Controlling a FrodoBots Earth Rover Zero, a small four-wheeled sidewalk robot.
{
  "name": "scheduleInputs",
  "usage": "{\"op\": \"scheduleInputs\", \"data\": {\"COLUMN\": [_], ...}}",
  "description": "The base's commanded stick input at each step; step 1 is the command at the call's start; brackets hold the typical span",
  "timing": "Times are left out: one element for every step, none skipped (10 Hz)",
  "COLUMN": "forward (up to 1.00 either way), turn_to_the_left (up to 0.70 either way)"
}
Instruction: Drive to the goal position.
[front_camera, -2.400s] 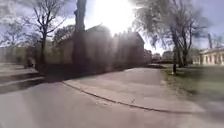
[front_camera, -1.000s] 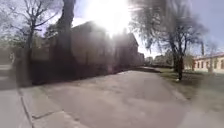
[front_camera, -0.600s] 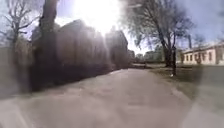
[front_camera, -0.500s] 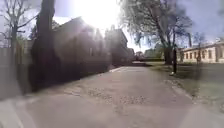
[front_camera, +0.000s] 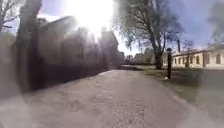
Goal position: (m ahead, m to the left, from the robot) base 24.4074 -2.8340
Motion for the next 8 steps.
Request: {"op": "scheduleInputs", "data": {"forward": [1.00,1.00,1.00,1.00,1.00,1.00,1.00,1.00], "turn_to_the_left": [0.00,0.00,0.00,0.00,0.00,0.00,0.00,0.00]}}
